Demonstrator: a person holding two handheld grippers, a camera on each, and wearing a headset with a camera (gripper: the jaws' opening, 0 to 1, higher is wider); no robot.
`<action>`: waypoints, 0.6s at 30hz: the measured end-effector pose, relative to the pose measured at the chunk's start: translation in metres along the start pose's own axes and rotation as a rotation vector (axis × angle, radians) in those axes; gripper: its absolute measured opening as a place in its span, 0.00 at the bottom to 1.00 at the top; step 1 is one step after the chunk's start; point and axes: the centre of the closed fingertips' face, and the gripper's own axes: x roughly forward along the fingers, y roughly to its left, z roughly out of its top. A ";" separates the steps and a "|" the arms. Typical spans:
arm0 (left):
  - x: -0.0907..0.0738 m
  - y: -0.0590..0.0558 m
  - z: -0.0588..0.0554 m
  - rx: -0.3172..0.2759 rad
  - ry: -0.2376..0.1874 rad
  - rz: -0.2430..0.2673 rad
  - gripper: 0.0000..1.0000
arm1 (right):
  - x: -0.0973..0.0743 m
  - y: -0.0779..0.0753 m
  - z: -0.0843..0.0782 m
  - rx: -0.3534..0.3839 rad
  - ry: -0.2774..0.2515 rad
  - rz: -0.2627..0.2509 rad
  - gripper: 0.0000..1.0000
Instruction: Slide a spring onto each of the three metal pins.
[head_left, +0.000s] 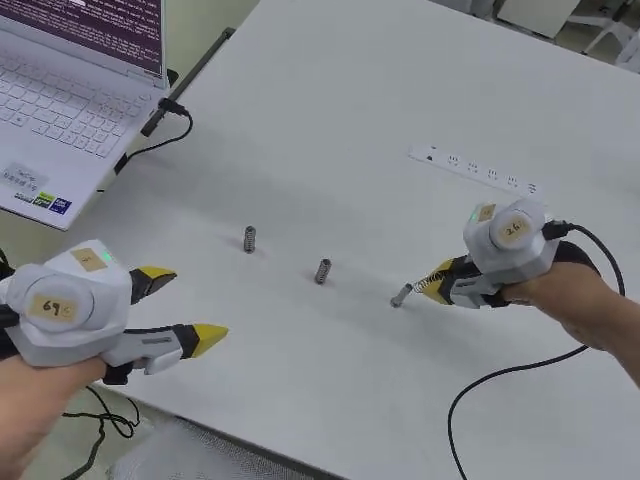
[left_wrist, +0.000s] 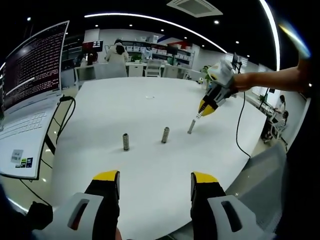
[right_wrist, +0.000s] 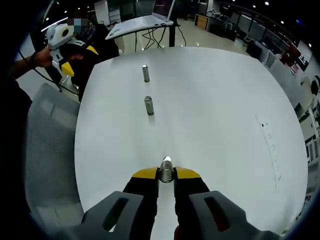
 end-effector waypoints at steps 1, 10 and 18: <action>0.000 0.000 0.000 -0.001 0.001 0.002 0.53 | 0.001 0.000 0.000 -0.003 0.005 0.002 0.09; -0.003 0.002 -0.004 -0.015 0.005 0.013 0.52 | 0.010 0.001 0.002 -0.020 0.015 0.022 0.09; -0.007 0.005 -0.007 -0.025 0.010 0.023 0.51 | 0.017 0.000 0.003 -0.043 0.035 0.034 0.09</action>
